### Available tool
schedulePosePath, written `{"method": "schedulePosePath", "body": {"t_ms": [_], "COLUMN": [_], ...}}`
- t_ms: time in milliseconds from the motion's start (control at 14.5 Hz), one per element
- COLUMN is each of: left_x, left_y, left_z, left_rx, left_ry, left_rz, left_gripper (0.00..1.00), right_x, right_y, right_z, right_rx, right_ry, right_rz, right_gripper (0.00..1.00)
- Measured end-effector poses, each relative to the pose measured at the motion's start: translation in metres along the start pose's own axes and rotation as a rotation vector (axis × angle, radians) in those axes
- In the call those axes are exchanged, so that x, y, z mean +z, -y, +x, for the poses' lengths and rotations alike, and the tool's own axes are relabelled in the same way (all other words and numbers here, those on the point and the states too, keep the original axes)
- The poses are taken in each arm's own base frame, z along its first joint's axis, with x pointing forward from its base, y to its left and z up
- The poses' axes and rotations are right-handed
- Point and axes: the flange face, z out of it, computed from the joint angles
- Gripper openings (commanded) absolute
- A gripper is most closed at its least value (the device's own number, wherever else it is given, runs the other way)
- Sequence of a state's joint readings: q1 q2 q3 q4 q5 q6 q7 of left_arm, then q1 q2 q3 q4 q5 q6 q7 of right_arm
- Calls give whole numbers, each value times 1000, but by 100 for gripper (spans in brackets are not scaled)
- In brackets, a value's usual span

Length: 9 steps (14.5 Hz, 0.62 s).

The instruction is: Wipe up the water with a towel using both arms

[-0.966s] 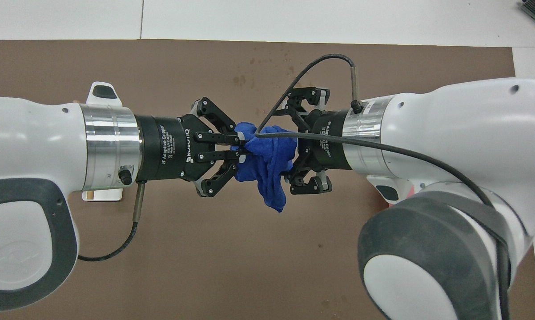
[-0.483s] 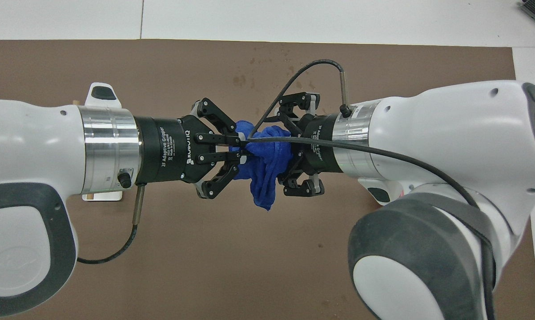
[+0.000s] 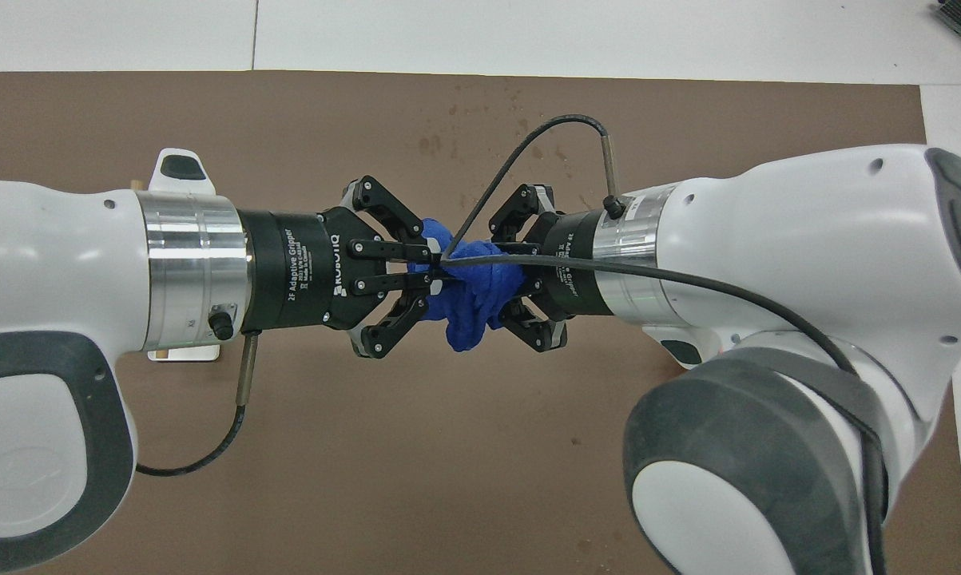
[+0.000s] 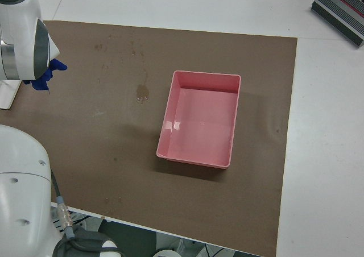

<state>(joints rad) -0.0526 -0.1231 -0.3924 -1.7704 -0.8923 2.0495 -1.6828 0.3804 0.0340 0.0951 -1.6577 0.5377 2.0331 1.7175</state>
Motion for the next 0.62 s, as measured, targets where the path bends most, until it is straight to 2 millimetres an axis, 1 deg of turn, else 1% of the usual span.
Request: {"method": "schedulePosePath", "body": {"t_ms": [69,138,207,276,345,621], "left_x": [1,1,2,2,1,-2], "left_y": [0,1,1,1,1,1], "left_z": [0,0,0,0,0,-1], "left_rx": [0,0,0,1,1,2], "left_ry": [0,-1,-1,-1,0,-2], "left_rz": [1,2,3,3,3,-6], "left_gripper": [0,14,45,95,100,100], "right_x": [0,0,-1,-1,-1,-2], "right_y": [-1,-2,-2,-2,-3,-2], "right_z": [0,0,0,0,1,6], "right_rx": [-23,-47,-70,-88,-101,-141], "right_ry": [-2,-4,-11,-22,-36,-105], "right_rz": [-9,-12,-11,-12,-14,-10], "right_gripper": [0,0,0,0,0,0]}}
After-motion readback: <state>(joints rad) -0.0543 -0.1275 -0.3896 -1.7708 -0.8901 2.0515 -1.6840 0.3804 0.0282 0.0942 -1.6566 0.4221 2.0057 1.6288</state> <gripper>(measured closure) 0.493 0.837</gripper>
